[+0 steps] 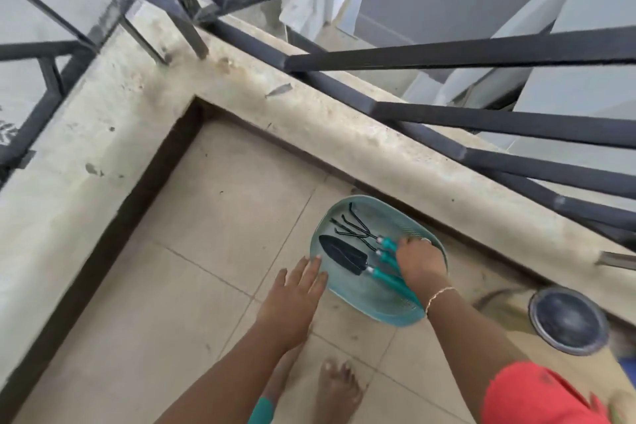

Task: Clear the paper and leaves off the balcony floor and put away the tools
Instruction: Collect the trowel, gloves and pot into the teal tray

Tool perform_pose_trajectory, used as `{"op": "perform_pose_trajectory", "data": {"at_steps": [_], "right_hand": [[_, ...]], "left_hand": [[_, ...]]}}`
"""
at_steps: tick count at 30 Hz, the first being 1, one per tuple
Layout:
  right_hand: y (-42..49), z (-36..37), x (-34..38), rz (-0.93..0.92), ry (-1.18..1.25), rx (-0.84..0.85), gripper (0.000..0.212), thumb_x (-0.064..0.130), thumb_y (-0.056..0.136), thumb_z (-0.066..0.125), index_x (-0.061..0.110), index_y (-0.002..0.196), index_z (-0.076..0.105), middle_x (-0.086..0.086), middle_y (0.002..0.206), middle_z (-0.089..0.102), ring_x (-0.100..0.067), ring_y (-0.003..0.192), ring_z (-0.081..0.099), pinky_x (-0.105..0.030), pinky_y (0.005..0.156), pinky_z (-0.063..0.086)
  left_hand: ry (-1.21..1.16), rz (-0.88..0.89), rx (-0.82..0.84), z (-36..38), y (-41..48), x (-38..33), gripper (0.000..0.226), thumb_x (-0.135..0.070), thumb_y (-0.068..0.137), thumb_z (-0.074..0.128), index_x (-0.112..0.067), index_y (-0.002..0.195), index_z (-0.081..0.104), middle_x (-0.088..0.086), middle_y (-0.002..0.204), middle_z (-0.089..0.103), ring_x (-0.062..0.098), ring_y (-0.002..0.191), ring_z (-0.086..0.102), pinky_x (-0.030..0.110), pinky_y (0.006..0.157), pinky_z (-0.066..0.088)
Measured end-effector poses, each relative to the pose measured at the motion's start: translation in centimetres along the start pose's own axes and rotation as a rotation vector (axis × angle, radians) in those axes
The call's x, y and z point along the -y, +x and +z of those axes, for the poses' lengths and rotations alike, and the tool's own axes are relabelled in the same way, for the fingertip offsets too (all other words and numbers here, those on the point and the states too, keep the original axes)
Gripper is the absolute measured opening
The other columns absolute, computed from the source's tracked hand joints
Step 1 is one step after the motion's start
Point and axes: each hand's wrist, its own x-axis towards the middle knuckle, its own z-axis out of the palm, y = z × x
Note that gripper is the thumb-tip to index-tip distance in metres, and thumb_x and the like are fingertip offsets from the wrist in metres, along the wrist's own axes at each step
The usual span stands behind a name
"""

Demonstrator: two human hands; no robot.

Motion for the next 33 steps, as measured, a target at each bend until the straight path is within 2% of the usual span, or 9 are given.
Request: {"op": "perform_pose_trajectory", "data": {"at_steps": [4,6,8,11,16,20,22,25,33], "right_hand": [[-5.5,-2.7,-0.5,0.007,0.079,-0.042,0.033,0.008,0.095,0.036,0.008,0.128,0.039,-0.011,0.128,0.050,-0.028,0.117,0.051,-0.037,0.091,0.046],[-10.5,-4.7,-1.1,-0.023,0.089,-0.040,0.034,0.009,0.094,0.040,0.010,0.128,0.038,-0.010,0.126,0.049,-0.028,0.114,0.052,-0.036,0.089,0.046],[-15.9,-6.7,-1.8,-0.038,0.108,-0.043,0.034,0.009,0.094,0.038,0.011,0.127,0.038,-0.010,0.125,0.049,-0.028,0.111,0.053,-0.037,0.086,0.046],[-23.8,-10.1,-2.6,-0.033,0.102,-0.077,0.033,0.008,0.091,0.040,0.009,0.124,0.041,-0.011,0.120,0.051,-0.029,0.105,0.055,-0.037,0.079,0.048],[-34.3,-15.7,-1.9,-0.051,0.053,-0.197,0.045,0.019,0.048,0.087,0.008,0.085,0.065,-0.011,0.074,0.062,-0.025,0.058,0.062,-0.024,0.040,0.038],[-42.5,-18.4,-0.1,-0.147,0.009,-0.324,0.047,0.020,0.042,0.088,0.010,0.083,0.066,-0.010,0.070,0.062,-0.025,0.053,0.060,-0.027,0.039,0.040],[-45.6,-18.7,1.2,-0.198,0.007,-0.347,0.041,0.020,0.065,0.078,0.010,0.102,0.062,-0.011,0.091,0.063,-0.027,0.074,0.064,-0.031,0.052,0.047],[-49.4,-16.8,3.0,-0.285,-0.038,-0.352,0.039,0.011,0.091,0.040,0.013,0.131,0.042,-0.011,0.126,0.049,-0.029,0.112,0.052,-0.036,0.085,0.047],[-61.0,-11.3,10.7,-0.620,-0.215,-0.381,0.034,0.030,0.099,0.034,0.016,0.130,0.039,-0.004,0.129,0.046,-0.024,0.117,0.047,-0.032,0.082,0.041]], "left_hand": [[-0.131,-0.090,-0.044,-2.1,-4.5,-0.5,0.058,-0.031,0.102,0.028,-0.017,0.150,0.000,0.005,0.151,-0.027,0.027,0.146,-0.009,0.045,0.117,0.010],[-0.176,-0.119,-0.214,-4.7,-8.7,-0.6,0.050,-0.034,0.101,0.017,-0.013,0.144,0.035,0.016,0.154,0.007,0.034,0.140,0.027,0.048,0.104,0.039],[-0.161,-0.130,-0.221,-6.6,-13.5,-0.2,0.044,-0.035,0.086,0.039,-0.011,0.112,0.065,0.022,0.129,0.054,0.035,0.105,0.064,0.041,0.064,0.058],[-0.150,-0.148,-0.132,-8.9,-20.2,-0.1,0.088,-0.031,0.027,0.089,-0.008,0.107,0.059,0.024,0.117,0.062,0.037,0.093,0.068,0.037,0.050,0.055],[-0.212,-0.236,-0.140,-13.0,-29.4,-0.9,0.092,-0.030,0.021,0.092,-0.012,0.102,0.054,0.024,0.118,0.061,0.035,0.093,0.067,0.033,0.044,0.053],[-0.339,-0.351,-0.319,-14.4,-38.2,-2.5,0.061,-0.036,0.087,0.059,-0.016,0.139,0.036,0.018,0.154,0.015,0.030,0.137,0.030,0.035,0.089,0.048],[-0.458,-0.449,-0.363,-12.6,-41.8,-3.2,0.054,-0.035,0.097,0.040,-0.020,0.145,0.020,0.010,0.157,-0.002,0.026,0.143,0.014,0.031,0.099,0.040],[-0.511,-0.563,-0.422,-9.1,-47.3,-4.6,0.052,-0.036,0.097,0.039,-0.022,0.144,0.020,0.009,0.156,0.000,0.025,0.141,0.015,0.032,0.101,0.040],[-0.913,-0.963,-0.549,7.1,-63.2,-10.5,0.046,-0.033,0.094,0.048,-0.011,0.134,0.040,0.017,0.141,0.033,0.032,0.132,0.034,0.034,0.103,0.033]]}}
